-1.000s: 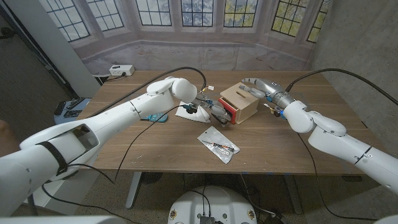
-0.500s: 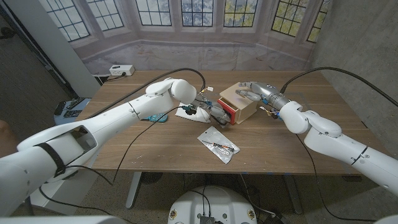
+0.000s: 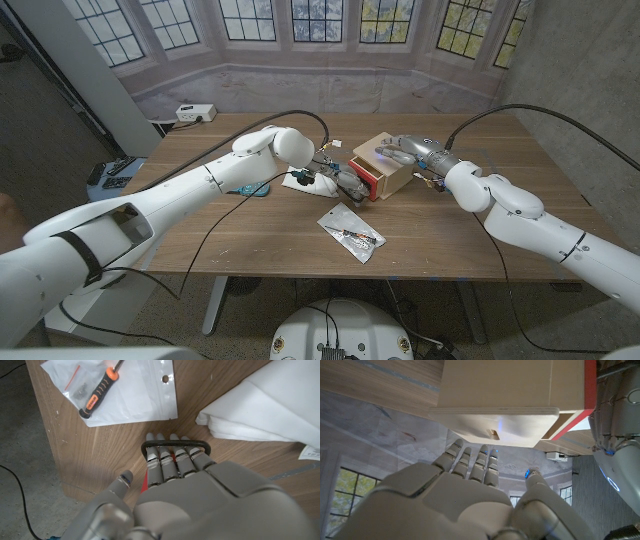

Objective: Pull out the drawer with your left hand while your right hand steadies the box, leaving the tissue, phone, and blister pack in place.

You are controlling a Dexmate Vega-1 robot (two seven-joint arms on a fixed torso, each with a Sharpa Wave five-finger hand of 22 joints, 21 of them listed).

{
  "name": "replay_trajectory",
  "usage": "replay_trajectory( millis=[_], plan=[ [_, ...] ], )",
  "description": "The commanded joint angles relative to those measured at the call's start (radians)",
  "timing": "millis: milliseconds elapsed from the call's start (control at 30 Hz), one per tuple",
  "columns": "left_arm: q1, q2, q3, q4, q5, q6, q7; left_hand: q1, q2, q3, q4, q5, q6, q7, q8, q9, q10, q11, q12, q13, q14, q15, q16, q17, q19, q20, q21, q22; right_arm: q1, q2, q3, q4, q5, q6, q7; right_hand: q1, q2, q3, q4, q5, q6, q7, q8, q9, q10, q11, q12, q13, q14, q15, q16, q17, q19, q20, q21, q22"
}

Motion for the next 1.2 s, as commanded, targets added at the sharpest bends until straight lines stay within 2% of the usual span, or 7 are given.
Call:
replay_trajectory(
  millis=[33, 700, 1200],
  plan=[
    [0.004, 0.003, -0.002, -0.005, -0.005, 0.002, -0.001, -0.008, 0.003, 0.005, 0.001, 0.003, -0.001, 0.002, 0.001, 0.001, 0.007, 0.006, 0.0, 0.005, 0.007, -0.003, 0.004, 0.003, -0.001, -0.003, -0.004, 0.003, 0.029, 0.004, -0.019, 0.003, 0.01, -0.02, 0.061, -0.021, 0.025, -0.002, 0.016, 0.008, -0.003, 0.002, -0.003, 0.003, -0.007, 0.0, -0.006, 0.002, -0.012, 0.003, 0.0, 0.003, -0.012, -0.001, 0.003, 0.002],
    [0.01, 0.007, -0.006, -0.009, -0.02, 0.006, -0.003, -0.01, 0.002, 0.007, 0.002, 0.003, -0.004, 0.002, 0.0, 0.001, 0.004, 0.004, -0.001, 0.006, 0.011, -0.001, 0.005, 0.004, -0.001, -0.002, -0.004, 0.003, 0.072, 0.018, -0.048, 0.038, 0.023, -0.022, 0.1, -0.062, 0.025, -0.014, 0.051, 0.017, -0.004, 0.0, -0.002, 0.003, -0.011, 0.003, -0.006, 0.002, -0.026, 0.001, 0.002, 0.004, -0.043, -0.013, 0.005, 0.001],
    [0.011, 0.009, -0.004, -0.018, -0.022, 0.015, -0.004, -0.011, 0.001, 0.009, 0.003, 0.003, -0.008, 0.001, -0.001, 0.001, 0.001, 0.004, -0.003, 0.006, 0.012, 0.001, 0.004, 0.004, -0.002, -0.001, -0.005, 0.003, 0.076, 0.015, -0.047, 0.055, 0.044, -0.018, 0.096, -0.075, 0.023, -0.017, 0.064, 0.021, -0.006, 0.001, -0.003, 0.002, -0.012, 0.003, -0.005, 0.002, -0.028, 0.002, 0.004, 0.003, -0.049, -0.013, 0.007, 0.0]
  ],
)
